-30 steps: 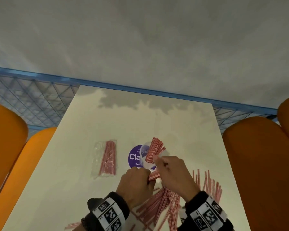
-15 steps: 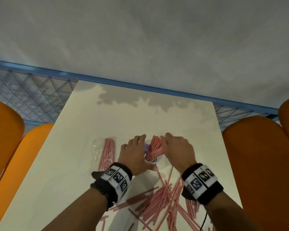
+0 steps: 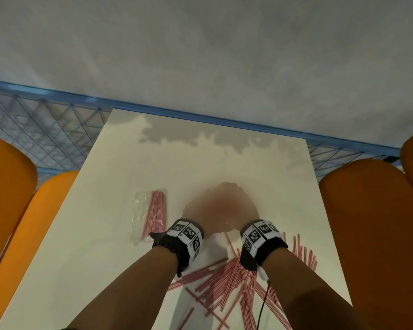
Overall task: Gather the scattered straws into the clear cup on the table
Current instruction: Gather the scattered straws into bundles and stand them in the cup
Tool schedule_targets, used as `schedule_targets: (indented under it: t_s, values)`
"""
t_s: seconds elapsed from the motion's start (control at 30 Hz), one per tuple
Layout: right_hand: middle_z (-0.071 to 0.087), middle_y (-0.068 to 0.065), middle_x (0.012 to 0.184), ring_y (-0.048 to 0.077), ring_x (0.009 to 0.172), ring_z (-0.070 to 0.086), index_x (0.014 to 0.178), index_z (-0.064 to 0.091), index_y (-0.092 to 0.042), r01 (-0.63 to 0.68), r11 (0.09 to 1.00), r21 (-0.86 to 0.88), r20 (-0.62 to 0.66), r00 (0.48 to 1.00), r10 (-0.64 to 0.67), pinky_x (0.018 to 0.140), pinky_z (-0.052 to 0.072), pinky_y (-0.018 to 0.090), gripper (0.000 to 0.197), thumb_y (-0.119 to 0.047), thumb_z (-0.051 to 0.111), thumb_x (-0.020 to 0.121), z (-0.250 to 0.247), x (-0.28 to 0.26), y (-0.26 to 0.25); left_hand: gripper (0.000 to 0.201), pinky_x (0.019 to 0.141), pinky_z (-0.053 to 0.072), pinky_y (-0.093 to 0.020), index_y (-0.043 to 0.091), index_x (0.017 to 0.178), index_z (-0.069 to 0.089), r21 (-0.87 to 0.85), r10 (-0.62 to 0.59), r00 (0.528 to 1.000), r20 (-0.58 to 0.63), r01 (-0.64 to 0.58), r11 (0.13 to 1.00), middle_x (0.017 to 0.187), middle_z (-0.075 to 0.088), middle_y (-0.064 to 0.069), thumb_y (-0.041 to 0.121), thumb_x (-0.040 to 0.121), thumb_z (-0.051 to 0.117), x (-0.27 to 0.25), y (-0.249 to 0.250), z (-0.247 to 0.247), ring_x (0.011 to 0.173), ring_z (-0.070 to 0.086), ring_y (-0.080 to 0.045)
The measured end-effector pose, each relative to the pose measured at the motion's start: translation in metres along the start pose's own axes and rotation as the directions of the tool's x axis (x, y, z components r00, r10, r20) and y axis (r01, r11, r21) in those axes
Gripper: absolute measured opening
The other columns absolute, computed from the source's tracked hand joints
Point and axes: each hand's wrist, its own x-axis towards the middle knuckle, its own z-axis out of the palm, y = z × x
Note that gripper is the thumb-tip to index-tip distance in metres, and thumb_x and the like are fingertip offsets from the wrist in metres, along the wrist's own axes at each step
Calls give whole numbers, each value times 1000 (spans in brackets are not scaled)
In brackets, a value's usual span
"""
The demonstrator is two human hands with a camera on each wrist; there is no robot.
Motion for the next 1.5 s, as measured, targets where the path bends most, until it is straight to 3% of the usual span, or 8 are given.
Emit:
schedule_targets:
  t_s: [0.27,0.37,0.47,0.57,0.77,1.2,1.37,1.5]
  values:
    - [41,13,147,28,134,40,145,35,-13,-13,993,118,-71,997,22,110,34,45,51,-41,27,103,-36,-29,1,129,114,25,-55,22,153,-4,-2,-45,999,14,45,999,162,6,-5,64,61,76,-26,7,-27,146,17,-25]
    - [58,4,108,17,95,57,110,59,-16,56,989,135,-172,985,-33,84,46,32,25,-31,42,101,-48,-80,7,60,92,48,-40,19,130,47,-90,-36,986,-165,21,996,130,53,-4,51,82,66,-76,-6,-48,114,55,-23]
    - [57,-4,76,9,64,54,79,55,-17,6,996,91,139,990,-19,60,42,20,23,-28,48,98,-33,-141,13,21,67,44,-29,24,84,58,-7,-183,978,-98,184,983,85,62,7,45,90,59,-144,-34,-45,79,60,-16]
    - [42,-8,67,4,55,38,71,45,-17,-19,998,-57,500,865,45,59,36,17,39,-47,50,95,11,-206,28,34,75,49,-33,22,89,55,171,-394,911,121,372,912,96,64,2,56,87,56,-209,-67,-9,86,60,-20]
    - [57,1,104,13,85,51,109,50,-15,-193,974,-121,592,774,227,76,45,27,57,-63,62,80,70,-286,23,108,81,48,-28,24,117,44,198,-365,913,180,330,923,112,51,8,99,40,47,-286,-73,71,95,51,-11]
    - [59,-4,96,21,89,59,90,59,-21,36,999,-7,384,923,-30,70,46,32,6,-16,62,88,73,-218,4,21,65,43,-27,18,110,59,49,-211,971,-112,218,975,99,58,0,10,91,56,-257,-77,103,87,58,-20]
    - [26,6,157,31,143,24,148,25,-16,307,916,-258,418,891,-180,115,26,52,104,-56,77,67,54,-177,16,81,98,40,-38,19,133,46,116,-213,964,-158,232,966,134,50,-1,59,68,74,-251,-87,88,121,47,-23]
    - [-20,7,160,31,148,-14,153,-14,-19,400,811,-426,581,808,-93,116,-4,55,142,-68,77,56,53,-153,24,148,116,7,-53,17,153,-3,216,-378,926,13,366,905,162,-6,0,90,40,60,-242,-103,77,149,-2,-25]
